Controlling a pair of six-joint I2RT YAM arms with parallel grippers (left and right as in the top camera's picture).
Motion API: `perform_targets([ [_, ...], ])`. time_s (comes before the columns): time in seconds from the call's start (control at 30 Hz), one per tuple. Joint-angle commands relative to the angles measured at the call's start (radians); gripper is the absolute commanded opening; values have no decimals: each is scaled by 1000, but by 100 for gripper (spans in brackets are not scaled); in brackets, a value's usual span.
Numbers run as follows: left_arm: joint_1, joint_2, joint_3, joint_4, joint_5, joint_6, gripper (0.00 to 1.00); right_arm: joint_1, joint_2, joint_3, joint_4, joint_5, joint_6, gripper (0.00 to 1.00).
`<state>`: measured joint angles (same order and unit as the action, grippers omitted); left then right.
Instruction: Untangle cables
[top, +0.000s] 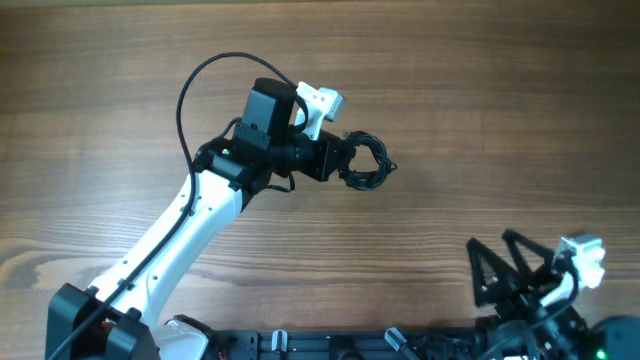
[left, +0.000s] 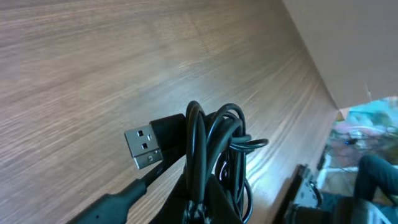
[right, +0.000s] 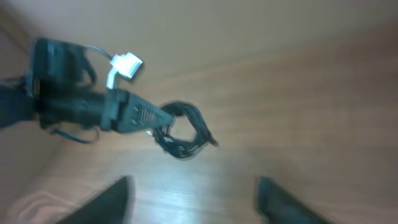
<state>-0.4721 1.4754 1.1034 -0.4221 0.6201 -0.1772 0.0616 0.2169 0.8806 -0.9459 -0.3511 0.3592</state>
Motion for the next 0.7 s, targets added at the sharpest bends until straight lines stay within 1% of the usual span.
perform_targets([
  [0.0,-3,-30,10,4,105,17,4,-5,-3,-182,121,-148,51,75],
  [0.07,-3,-30,10,3,182,17,4,-5,-3,-285,262,-265,96,76],
  [0.1,-3,-30,10,3,228,17,4,-5,-3,-337,340,-306,116,78],
  [0.17,-3,-30,10,3,248,17,4,-5,-2,-414,446,-358,121,80],
  [0.23,-4,-30,10,3,262,20,4,-5,7,-500,600,-416,158,81],
  [0.33,-4,-30,10,-1,388,128,4,-5,31,-581,772,-434,172,80],
  [0.37,-4,-30,10,-1,423,149,4,-3,56,-600,833,-450,202,72],
  [0.4,-4,-30,10,-2,423,148,4,-2,73,-601,841,-456,201,65],
  [0.43,-6,-30,10,-2,424,148,4,-2,90,-601,845,-455,201,62],
  [0.53,-48,-30,10,0,423,148,4,-2,193,-601,900,-456,201,62],
  [0.6,-74,-30,10,0,419,148,4,-2,286,-601,981,-496,202,57],
  [0.63,-80,-30,10,0,409,148,4,-2,335,-601,1036,-526,202,52],
  [0.67,-82,-30,10,0,393,148,4,-2,380,-600,1078,-547,202,40],
])
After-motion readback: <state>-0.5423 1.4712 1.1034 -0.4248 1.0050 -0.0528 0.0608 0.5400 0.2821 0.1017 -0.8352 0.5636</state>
